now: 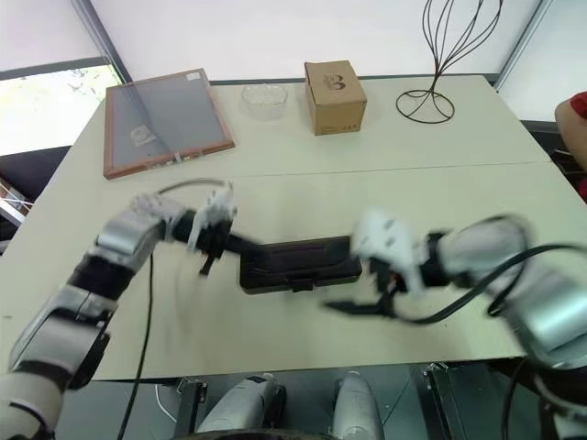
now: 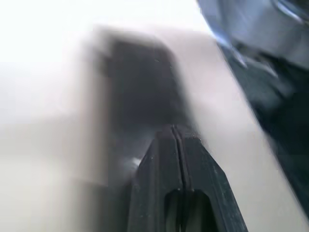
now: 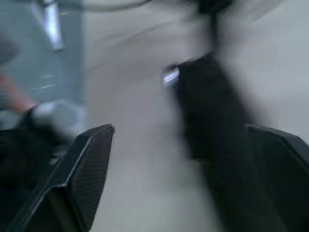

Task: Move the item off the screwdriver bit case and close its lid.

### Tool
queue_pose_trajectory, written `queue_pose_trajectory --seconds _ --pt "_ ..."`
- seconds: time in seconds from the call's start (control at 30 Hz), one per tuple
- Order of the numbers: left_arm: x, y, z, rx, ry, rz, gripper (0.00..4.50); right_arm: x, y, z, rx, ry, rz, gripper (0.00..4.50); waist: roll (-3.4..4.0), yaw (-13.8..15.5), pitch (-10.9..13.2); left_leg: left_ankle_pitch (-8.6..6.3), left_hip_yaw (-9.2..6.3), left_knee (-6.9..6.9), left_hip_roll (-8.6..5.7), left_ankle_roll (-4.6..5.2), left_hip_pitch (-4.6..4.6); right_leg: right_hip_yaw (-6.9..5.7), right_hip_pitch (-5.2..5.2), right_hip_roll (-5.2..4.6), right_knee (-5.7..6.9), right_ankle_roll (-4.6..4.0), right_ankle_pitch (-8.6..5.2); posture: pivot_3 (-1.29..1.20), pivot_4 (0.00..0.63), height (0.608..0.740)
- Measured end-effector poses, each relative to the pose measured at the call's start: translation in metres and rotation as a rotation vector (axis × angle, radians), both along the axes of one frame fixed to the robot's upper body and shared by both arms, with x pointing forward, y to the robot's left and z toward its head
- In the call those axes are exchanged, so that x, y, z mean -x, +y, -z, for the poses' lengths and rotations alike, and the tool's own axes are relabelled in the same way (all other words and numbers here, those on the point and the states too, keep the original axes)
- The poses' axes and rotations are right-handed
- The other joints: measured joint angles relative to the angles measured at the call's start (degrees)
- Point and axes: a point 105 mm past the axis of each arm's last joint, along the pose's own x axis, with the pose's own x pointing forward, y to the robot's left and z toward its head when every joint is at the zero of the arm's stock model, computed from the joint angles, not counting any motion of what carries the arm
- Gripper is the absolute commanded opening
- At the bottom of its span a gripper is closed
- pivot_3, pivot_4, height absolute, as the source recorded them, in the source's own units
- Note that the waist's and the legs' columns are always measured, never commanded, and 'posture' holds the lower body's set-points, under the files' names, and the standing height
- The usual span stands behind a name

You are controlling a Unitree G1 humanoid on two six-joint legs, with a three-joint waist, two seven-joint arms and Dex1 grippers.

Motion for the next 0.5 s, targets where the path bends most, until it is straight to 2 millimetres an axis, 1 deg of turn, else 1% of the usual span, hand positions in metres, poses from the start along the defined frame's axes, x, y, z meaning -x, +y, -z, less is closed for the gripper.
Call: queue_pose_trajectory --seconds 0.03,0.07,0.1,0.13,0.17,0.23,0.27,0.33,0.37,0.43,0.5 --pt "-0.010 0.001 -0.011 0.005 -0.053 -0.036 0.00 0.001 0.003 0.006 0.006 0.001 -0.005 3.60 -0.01 -0.14 0.00 -0.01 0.07 -0.01 -0.01 0.01 0.04 0.00 0.01 -0.05 0.00 0.07 0.04 0.00 0.150 0.740" --pt "-0.017 0.001 -0.016 -0.004 -0.094 -0.053 0.00 0.002 0.006 0.009 0.004 -0.007 -0.012 3.09 -0.01 -0.20 -0.01 -0.01 0.07 -0.04 -0.01 0.01 0.05 -0.02 0.01 -0.06 -0.01 0.08 0.04 0.00 0.150 0.740" --pt "-0.023 -0.002 -0.017 -0.021 -0.130 -0.060 0.00 0.002 0.010 0.012 0.001 -0.017 -0.022 2.59 -0.02 -0.22 -0.01 -0.01 0.07 -0.06 0.00 0.01 0.11 -0.04 0.02 -0.07 0.01 0.08 0.05 0.00 0.150 0.740" --pt "-0.030 -0.006 -0.014 -0.050 -0.164 -0.065 0.00 0.004 0.015 0.015 -0.005 -0.020 -0.038 2.03 -0.02 -0.21 -0.01 -0.01 0.06 -0.10 0.01 0.01 0.10 -0.10 0.01 -0.07 -0.01 0.08 0.05 0.00 0.150 0.740" --pt "-0.033 -0.009 -0.009 -0.082 -0.182 -0.061 0.00 0.004 0.018 0.018 -0.008 -0.018 -0.047 1.57 -0.02 -0.23 -0.01 -0.01 0.06 -0.10 0.01 0.01 0.10 -0.11 0.01 -0.07 0.00 0.08 0.05 0.00 0.150 0.740" --pt "-0.037 -0.011 0.006 -0.152 -0.206 -0.047 0.00 0.004 0.022 0.021 -0.006 -0.020 -0.051 0.45 -0.04 -0.40 0.00 -0.01 0.07 -0.10 0.01 0.01 0.10 -0.11 0.01 -0.07 0.00 0.09 0.05 0.00 0.150 0.740" --pt "-0.038 -0.012 0.016 -0.194 -0.212 -0.033 0.00 0.002 0.023 0.023 -0.001 -0.026 -0.054 0.06 -0.08 -0.43 0.03 -0.01 0.08 -0.10 0.01 0.01 0.10 -0.11 0.01 -0.07 -0.01 0.09 0.05 0.00 0.150 0.740" --pt "-0.038 -0.016 0.032 -0.241 -0.197 -0.005 0.00 -0.004 0.023 0.026 0.024 -0.050 -0.045 0.06 -0.14 -0.39 0.06 -0.01 0.06 -0.08 0.00 0.01 0.10 -0.13 0.02 -0.07 0.00 0.09 0.05 0.00 0.150 0.740" --pt "-0.038 -0.020 0.036 -0.257 -0.186 0.010 0.00 -0.009 0.023 0.029 0.042 -0.063 -0.036 0.06 -0.20 -0.29 0.10 -0.01 0.05 -0.05 0.00 0.01 0.08 -0.16 0.02 -0.07 0.01 0.09 0.05 0.00 0.150 0.740" --pt "-0.037 -0.028 0.040 -0.296 -0.191 0.045 0.00 -0.017 0.021 0.036 0.073 -0.085 -0.011 0.06 -0.23 -0.05 0.11 -0.01 0.01 -0.02 -0.04 0.02 0.06 -0.17 0.04 -0.09 0.01 0.09 0.05 0.00 0.150 0.740" --pt "-0.039 -0.035 0.038 -0.327 -0.226 0.067 0.00 -0.021 0.021 0.040 0.089 -0.098 0.001 0.06 -0.23 -0.15 0.12 -0.01 0.01 -0.03 -0.05 0.02 0.06 -0.18 0.04 -0.11 0.01 0.10 0.06 0.00 0.150 0.740"
